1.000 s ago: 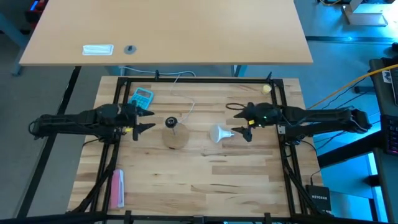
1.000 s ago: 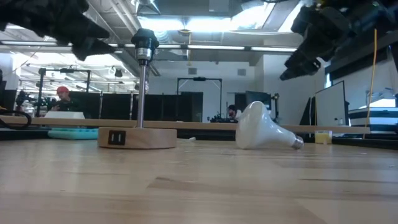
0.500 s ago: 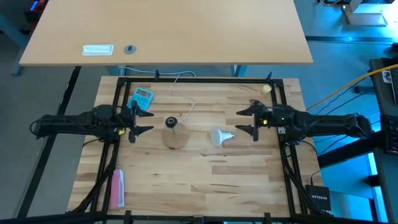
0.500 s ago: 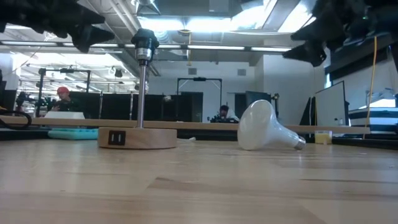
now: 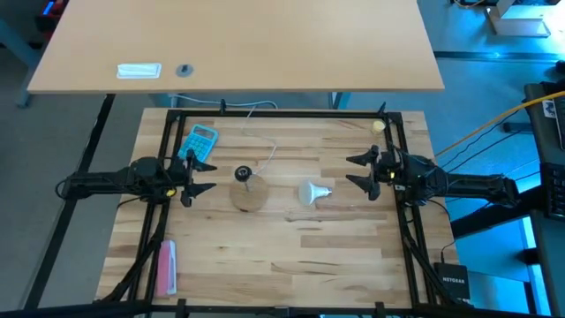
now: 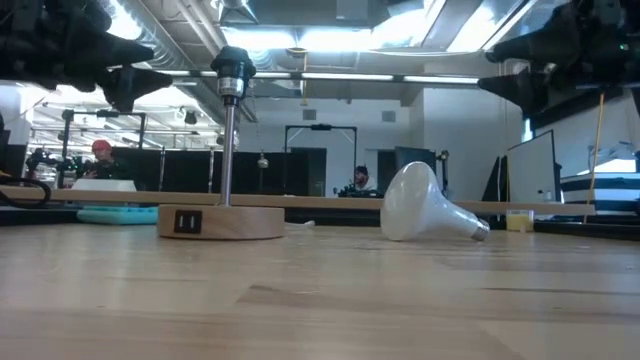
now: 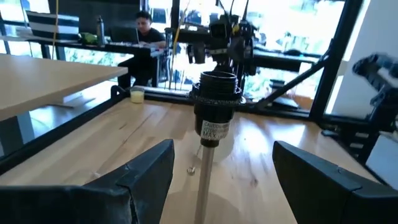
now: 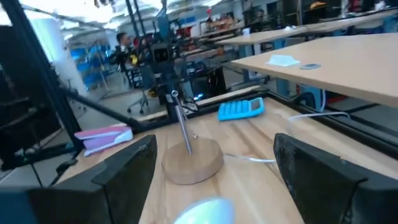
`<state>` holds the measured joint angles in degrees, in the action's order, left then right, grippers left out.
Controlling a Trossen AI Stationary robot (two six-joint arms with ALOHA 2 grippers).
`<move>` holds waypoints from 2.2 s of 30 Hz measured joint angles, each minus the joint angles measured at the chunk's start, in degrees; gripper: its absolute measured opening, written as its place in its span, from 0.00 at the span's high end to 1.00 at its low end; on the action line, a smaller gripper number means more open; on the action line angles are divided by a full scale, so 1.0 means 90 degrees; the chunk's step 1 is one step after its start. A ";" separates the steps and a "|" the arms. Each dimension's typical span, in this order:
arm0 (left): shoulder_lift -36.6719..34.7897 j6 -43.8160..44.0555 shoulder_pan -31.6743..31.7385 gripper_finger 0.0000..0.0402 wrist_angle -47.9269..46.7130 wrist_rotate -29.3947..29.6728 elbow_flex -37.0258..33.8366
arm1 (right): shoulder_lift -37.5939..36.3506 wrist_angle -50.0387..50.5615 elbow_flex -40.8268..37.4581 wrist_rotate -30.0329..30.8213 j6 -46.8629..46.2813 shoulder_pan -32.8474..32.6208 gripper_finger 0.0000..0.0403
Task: Screw lightbulb
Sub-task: Return to Home Position
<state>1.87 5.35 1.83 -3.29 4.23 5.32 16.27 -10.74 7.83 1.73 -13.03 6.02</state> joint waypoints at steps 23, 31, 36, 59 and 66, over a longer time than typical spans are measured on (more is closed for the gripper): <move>-0.0146 0.0048 0.0141 0.35 0.0493 -0.0094 -0.0527 | -0.1648 0.1036 -0.0798 -0.0557 -0.0340 -0.0004 0.19; -0.0143 0.0058 0.0141 0.35 0.0491 -0.0092 -0.0527 | -0.1653 0.1007 -0.0800 -0.0747 -0.0353 0.0000 0.19; -0.0141 0.0070 0.0141 0.35 0.0490 -0.0092 -0.0527 | -0.1653 0.1005 -0.0805 -0.0747 -0.0353 0.0000 0.19; -0.0138 0.0071 0.0141 0.35 0.0489 -0.0092 -0.0529 | -0.1653 0.1009 -0.0812 -0.0747 -0.0353 0.0000 0.19; -0.0138 0.0070 0.0141 0.35 0.0488 -0.0092 -0.0529 | -0.1653 0.1009 -0.0815 -0.0747 -0.0353 0.0000 0.19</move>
<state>0.62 5.98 3.09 1.10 3.40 0.56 1.39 -1.65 0.49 -4.99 -16.21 6.02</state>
